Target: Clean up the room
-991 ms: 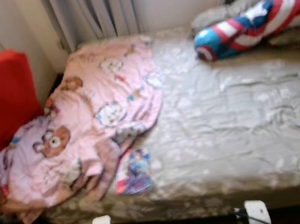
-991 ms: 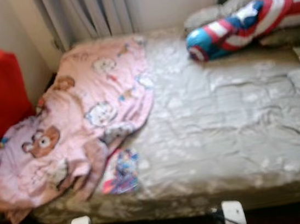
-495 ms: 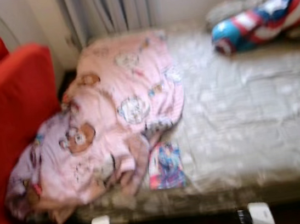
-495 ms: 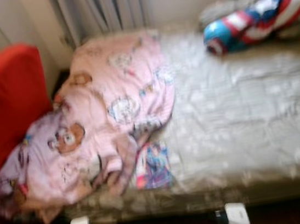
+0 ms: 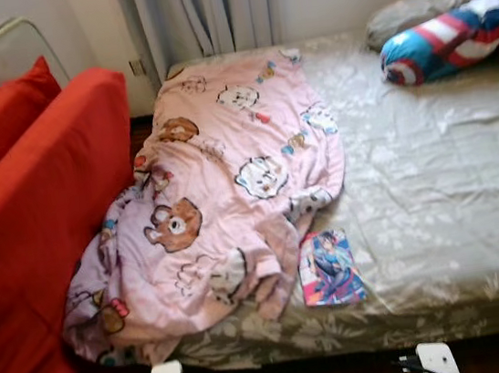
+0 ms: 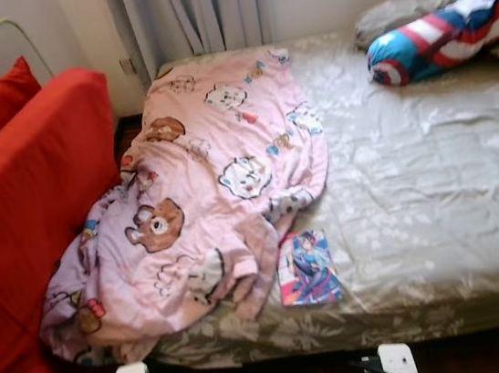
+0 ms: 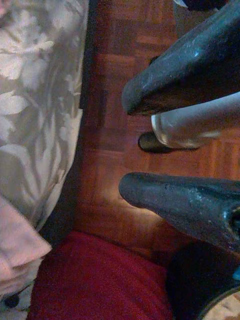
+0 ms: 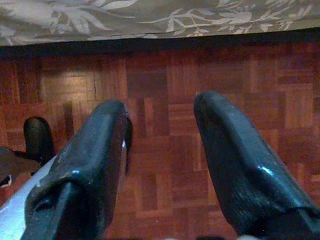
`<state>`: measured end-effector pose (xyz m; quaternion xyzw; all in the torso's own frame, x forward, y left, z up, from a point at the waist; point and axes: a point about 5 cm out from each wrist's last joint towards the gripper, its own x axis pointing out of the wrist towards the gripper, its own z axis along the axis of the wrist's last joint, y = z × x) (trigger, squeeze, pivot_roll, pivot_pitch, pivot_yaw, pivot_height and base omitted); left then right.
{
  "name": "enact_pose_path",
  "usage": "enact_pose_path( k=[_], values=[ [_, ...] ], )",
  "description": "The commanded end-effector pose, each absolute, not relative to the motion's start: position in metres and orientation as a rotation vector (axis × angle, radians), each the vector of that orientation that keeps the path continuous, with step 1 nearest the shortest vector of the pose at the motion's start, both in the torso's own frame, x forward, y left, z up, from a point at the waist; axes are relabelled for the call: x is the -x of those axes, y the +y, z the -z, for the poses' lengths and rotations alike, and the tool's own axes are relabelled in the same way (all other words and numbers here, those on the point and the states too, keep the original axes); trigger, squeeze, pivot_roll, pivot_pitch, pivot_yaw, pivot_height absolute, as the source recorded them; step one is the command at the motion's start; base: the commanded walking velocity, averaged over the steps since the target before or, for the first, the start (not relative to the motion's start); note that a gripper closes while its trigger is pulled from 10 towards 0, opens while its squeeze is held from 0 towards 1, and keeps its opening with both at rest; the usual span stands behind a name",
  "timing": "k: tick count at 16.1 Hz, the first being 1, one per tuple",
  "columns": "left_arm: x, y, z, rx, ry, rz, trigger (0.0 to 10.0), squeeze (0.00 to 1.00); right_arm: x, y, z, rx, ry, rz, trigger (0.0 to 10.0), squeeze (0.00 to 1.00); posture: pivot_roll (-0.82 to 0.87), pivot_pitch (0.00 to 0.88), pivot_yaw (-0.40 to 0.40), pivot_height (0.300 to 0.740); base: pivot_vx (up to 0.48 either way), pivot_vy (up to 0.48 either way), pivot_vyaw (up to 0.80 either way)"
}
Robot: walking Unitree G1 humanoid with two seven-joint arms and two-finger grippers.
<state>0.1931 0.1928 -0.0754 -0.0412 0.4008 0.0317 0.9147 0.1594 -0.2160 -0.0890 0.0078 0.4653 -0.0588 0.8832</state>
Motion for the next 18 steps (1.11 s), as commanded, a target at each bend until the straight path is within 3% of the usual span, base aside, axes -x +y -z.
enact_pose_path(
  k=[1,12,13,18],
  values=[
    [-0.186,0.195,0.079,0.069,0.848,-0.066,10.0,0.00,-0.156,-0.216,0.091,-0.022,0.982,0.123,10.0,0.00,0.02,0.070,0.007,0.740,0.000,0.000,0.00],
    [-0.188,0.193,0.078,0.090,0.842,-0.068,10.0,0.00,-0.157,-0.217,0.090,-0.028,0.972,0.115,10.0,0.00,0.02,0.084,0.006,0.740,0.000,0.000,0.00],
    [-0.188,0.193,0.078,0.087,0.844,-0.068,10.0,0.00,-0.161,-0.205,0.090,-0.026,0.959,0.087,10.0,0.00,0.02,0.084,0.006,0.740,0.000,0.000,0.00],
    [-0.187,0.193,0.079,0.091,0.846,-0.065,10.0,0.00,-0.163,-0.194,0.091,-0.062,0.957,0.087,10.0,0.00,0.02,0.085,0.006,0.740,0.151,0.000,0.56]
  ],
)
